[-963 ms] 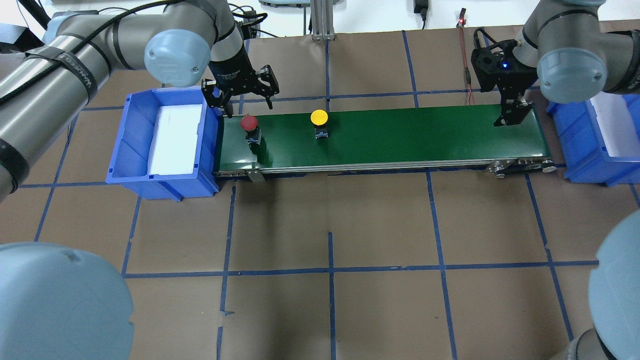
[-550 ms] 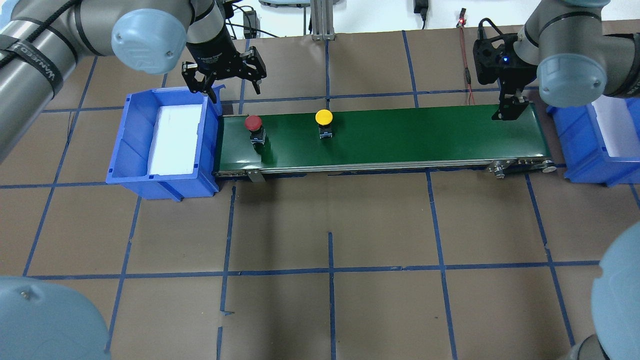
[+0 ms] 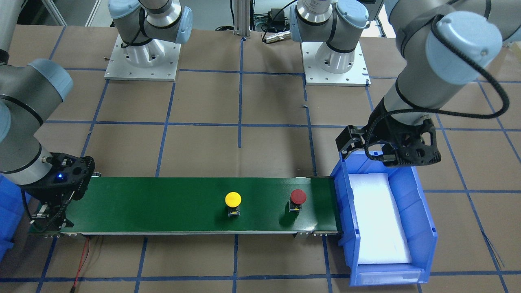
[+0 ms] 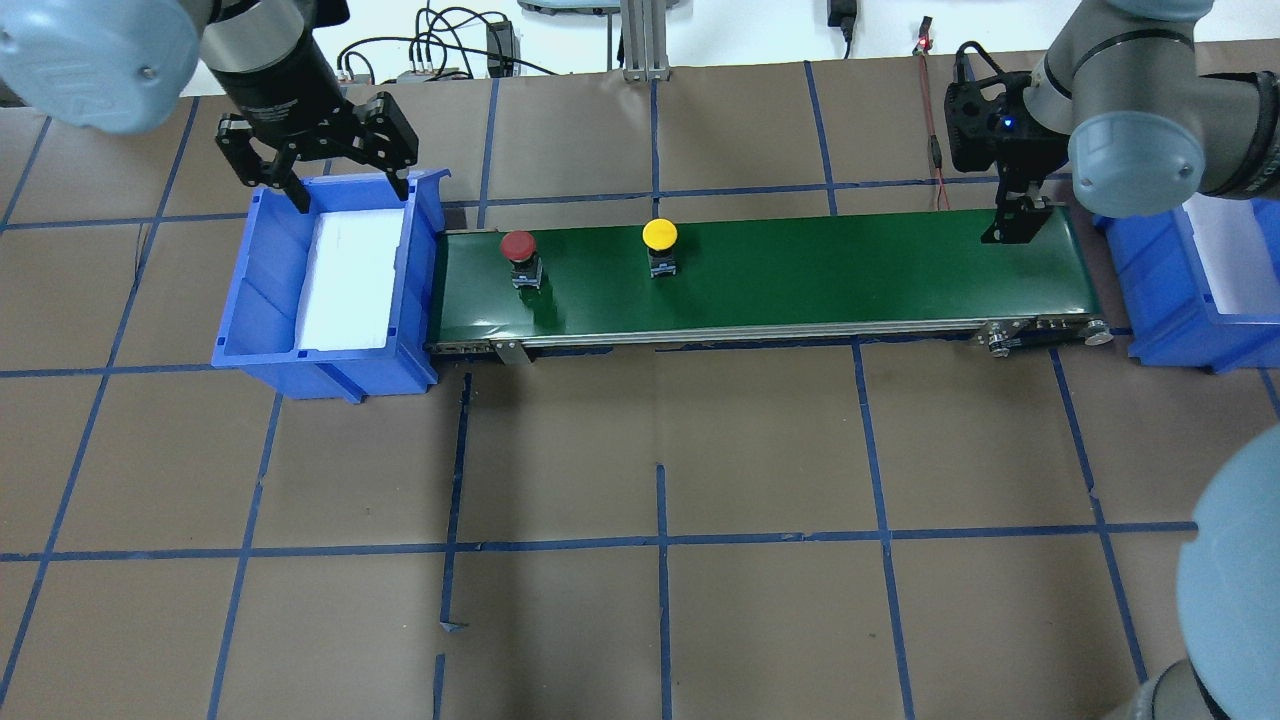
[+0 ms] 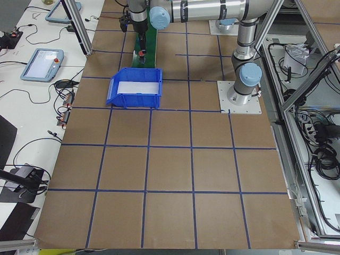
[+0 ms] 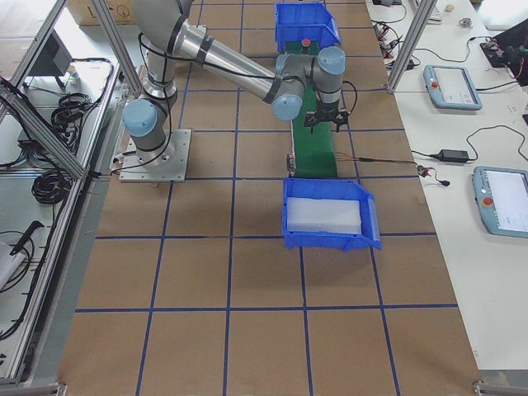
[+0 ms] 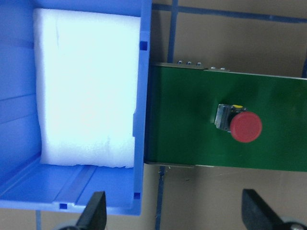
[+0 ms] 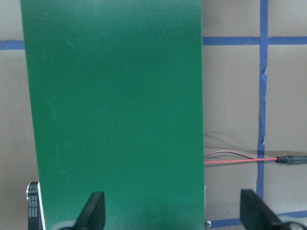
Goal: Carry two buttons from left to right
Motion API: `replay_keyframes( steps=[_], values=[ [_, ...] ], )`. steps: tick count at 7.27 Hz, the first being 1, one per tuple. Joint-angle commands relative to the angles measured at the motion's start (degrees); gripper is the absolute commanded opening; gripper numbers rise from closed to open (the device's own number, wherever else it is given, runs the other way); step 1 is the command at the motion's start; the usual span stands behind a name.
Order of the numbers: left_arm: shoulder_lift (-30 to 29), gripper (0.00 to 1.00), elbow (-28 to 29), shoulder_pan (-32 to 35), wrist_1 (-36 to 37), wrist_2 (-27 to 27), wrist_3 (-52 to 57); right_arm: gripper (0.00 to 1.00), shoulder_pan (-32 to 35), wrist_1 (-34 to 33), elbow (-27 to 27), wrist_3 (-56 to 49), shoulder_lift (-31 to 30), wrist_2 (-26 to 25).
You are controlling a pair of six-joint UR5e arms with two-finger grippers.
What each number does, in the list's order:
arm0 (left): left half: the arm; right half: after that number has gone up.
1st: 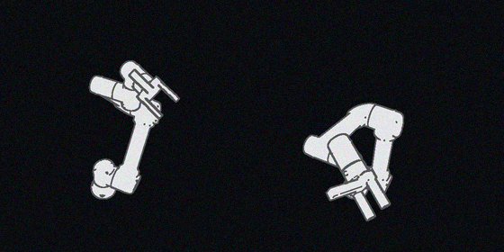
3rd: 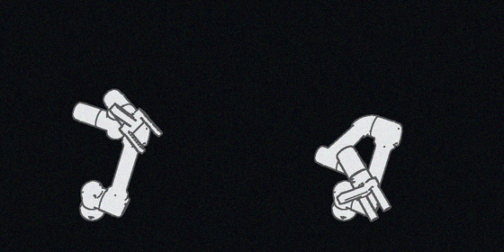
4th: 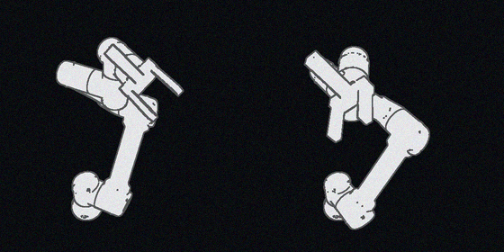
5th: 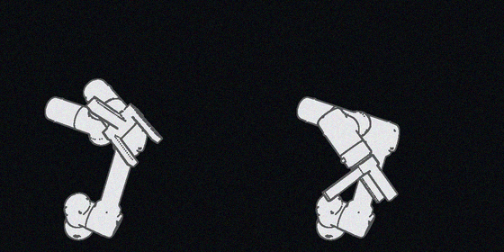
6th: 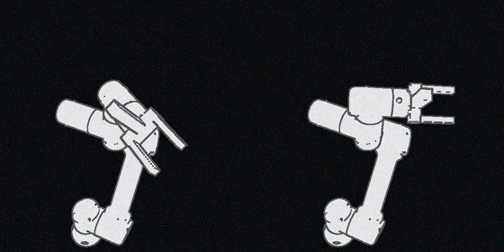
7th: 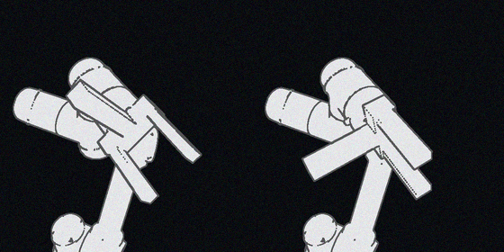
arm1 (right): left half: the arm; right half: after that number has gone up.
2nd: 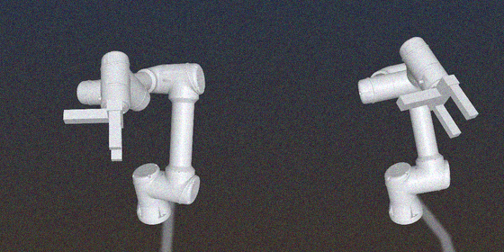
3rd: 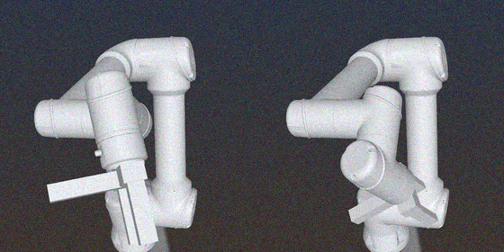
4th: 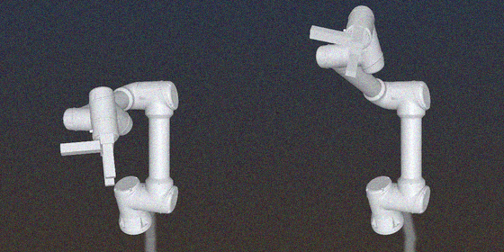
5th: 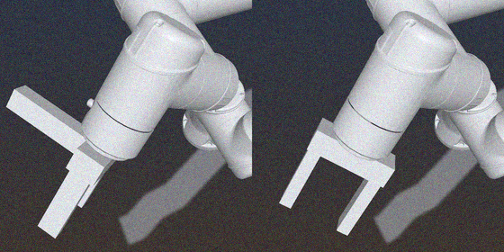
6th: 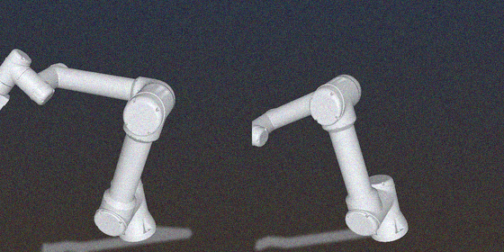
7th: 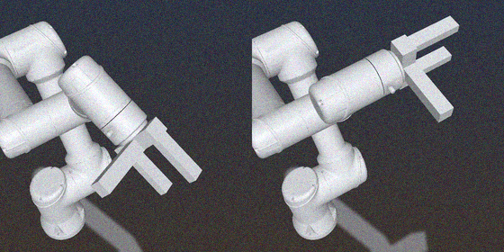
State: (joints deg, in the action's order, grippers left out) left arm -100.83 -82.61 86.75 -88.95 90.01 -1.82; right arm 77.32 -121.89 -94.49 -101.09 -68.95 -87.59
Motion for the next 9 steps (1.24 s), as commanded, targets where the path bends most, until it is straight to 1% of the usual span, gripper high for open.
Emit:
replay_keyframes(
  steps=[1, 2, 3, 4, 5, 6, 7, 8, 9],
  values=[
    [8.68, 1.0, -4.21, -0.79, -1.14, 0.43, 0.77, 1.0, 0.02, -0.62, 1.05, -0.33, 0.21, 0.31],
    [8.63, 1.0, -4.31, -0.7, -0.97, -0.44, 0.77, 1.0, 0.02, -0.46, 1.32, -0.59, 0.82, 0.4],
    [9.94, 1.0, -4.31, 0.69, -2.01, 0.34, 1.29, 1.0, 0.02, 0.07, 1.15, -0.68, 1.27, 0.23],
    [9.86, 1.0, -2.66, 1.66, -3.76, 0.52, 1.21, 0.99, 0.02, 0.25, 0.8, -0.68, 1.27, 0.23],
    [8.47, 1.0, -2.55, 1.67, -3.52, 0.78, 1.47, 1.0, 0.02, 0.25, 0.62, -0.86, 1.27, 0.4],
    [7.24, 1.0, -2.29, 1.5, 0.14, 0.87, 0.69, 1.0, 0.02, -0.19, 1.14, -1.47, 1.27, 1.53],
    [6.53, 1.0, -1.94, 1.49, 1.39, 1.05, 0.68, 1.0, 0.02, -0.11, 0.89, -1.56, 1.27, 2.42],
    [7.13, 1.0, -3.42, 1.58, 1.49, 1.14, 0.77, 1.0, 0.02, 0.16, 0.54, -1.56, 1.27, 2.25],
    [6.88, 1.0, -3.43, 1.67, 1.76, 1.14, 0.86, 0.99, 0.02, 0.16, 0.53, -1.47, 1.27, 2.42]
  ],
)
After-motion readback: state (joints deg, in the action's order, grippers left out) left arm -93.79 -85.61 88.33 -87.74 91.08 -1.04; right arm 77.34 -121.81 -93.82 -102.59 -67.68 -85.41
